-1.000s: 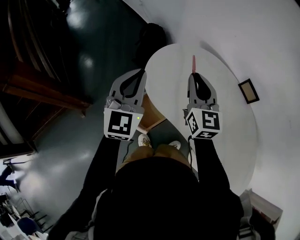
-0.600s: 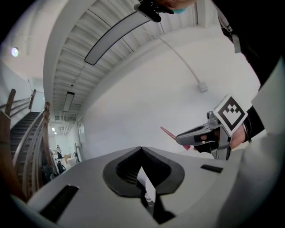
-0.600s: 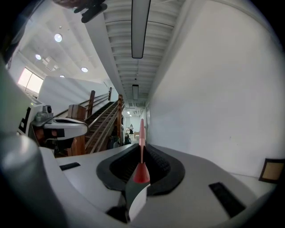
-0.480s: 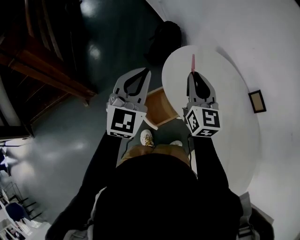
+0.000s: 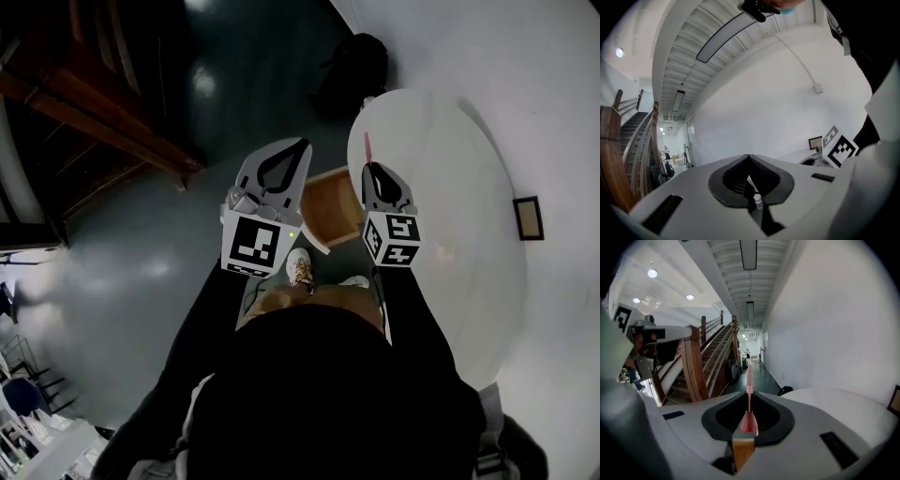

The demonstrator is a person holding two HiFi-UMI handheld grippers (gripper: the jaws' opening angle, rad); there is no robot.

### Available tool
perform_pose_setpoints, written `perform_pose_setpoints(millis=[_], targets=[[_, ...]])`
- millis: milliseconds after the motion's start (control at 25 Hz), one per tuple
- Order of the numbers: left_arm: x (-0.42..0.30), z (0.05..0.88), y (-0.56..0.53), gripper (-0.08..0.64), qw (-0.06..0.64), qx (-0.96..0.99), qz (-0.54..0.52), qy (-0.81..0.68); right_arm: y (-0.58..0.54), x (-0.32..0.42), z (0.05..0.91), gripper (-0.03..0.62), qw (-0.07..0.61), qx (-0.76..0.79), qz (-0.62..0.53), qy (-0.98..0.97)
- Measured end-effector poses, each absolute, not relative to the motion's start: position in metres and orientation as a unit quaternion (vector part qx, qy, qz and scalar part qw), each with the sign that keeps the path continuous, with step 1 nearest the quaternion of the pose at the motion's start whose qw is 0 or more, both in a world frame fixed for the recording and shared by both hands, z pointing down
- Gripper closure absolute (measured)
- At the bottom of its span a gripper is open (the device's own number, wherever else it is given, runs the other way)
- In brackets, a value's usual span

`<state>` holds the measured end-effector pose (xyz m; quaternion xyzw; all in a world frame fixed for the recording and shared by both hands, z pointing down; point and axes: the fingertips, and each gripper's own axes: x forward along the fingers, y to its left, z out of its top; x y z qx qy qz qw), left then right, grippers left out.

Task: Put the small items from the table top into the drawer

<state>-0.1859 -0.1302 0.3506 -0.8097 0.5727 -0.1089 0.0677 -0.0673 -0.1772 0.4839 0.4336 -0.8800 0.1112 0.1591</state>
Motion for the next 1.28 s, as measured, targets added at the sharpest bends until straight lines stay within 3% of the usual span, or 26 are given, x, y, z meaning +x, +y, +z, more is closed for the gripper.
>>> perform_pose_setpoints(millis=[720,1280], targets=[[-0.218,0.374,-0.118,0.545,0.033,-0.798,-0.116,0.591,-0.113,-0.092,0.667,0.529,0.324,0.352,0.255,-0.84],[-0.226,0.381,-0.11,0.545,0.021,-0.797,-0.117,0.592,-0.094,-0.102,0.699,0.528,0.364,0.326,0.268,-0.83]])
